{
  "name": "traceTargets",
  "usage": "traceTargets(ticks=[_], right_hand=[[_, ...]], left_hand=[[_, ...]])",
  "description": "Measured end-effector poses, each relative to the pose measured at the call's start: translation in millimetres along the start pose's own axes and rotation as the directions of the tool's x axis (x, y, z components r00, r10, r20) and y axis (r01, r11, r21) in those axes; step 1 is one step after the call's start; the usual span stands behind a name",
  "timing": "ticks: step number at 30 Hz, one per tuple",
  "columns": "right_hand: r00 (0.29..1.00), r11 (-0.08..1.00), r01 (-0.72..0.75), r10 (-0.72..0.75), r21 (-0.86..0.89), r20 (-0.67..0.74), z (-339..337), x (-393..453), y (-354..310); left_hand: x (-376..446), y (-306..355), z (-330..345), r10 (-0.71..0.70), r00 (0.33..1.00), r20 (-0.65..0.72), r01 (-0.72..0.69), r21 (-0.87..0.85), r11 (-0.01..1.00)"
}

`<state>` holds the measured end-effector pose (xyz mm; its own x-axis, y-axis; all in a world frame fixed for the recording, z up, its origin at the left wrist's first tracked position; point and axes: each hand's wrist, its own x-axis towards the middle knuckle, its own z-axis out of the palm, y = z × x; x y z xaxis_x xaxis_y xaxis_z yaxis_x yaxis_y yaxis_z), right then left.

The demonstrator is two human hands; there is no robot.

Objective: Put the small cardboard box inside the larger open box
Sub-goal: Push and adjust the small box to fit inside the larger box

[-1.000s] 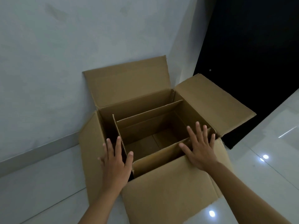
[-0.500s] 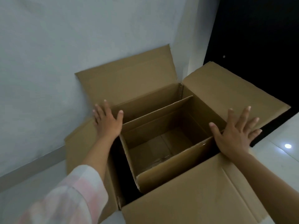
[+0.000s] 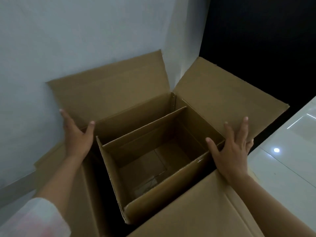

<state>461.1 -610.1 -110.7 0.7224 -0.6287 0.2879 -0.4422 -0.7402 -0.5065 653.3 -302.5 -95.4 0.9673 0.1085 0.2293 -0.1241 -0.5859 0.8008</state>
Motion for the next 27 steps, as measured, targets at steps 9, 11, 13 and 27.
traceTargets(ticks=[9,11,13,27], right_hand=[[0.992,0.992,0.121,-0.121,0.015,-0.039,-3.6,1.8,18.0],[0.991,0.992,0.126,-0.126,0.004,-0.039,-5.1,12.3,25.6],[0.991,0.991,0.132,-0.132,-0.012,-0.031,-7.6,26.1,34.9],[0.99,0.988,0.138,-0.137,-0.071,0.023,-2.8,108.6,72.5]], left_hand=[[-15.7,-9.9,-2.6,0.06,0.983,0.172,-0.065,0.021,0.998],[-16.5,1.1,9.7,0.075,0.981,0.181,-0.077,0.003,0.997],[-15.7,9.6,24.3,0.067,0.98,0.187,-0.07,0.013,0.997],[11.4,45.5,88.4,0.025,0.984,0.176,-0.04,0.079,0.996]])
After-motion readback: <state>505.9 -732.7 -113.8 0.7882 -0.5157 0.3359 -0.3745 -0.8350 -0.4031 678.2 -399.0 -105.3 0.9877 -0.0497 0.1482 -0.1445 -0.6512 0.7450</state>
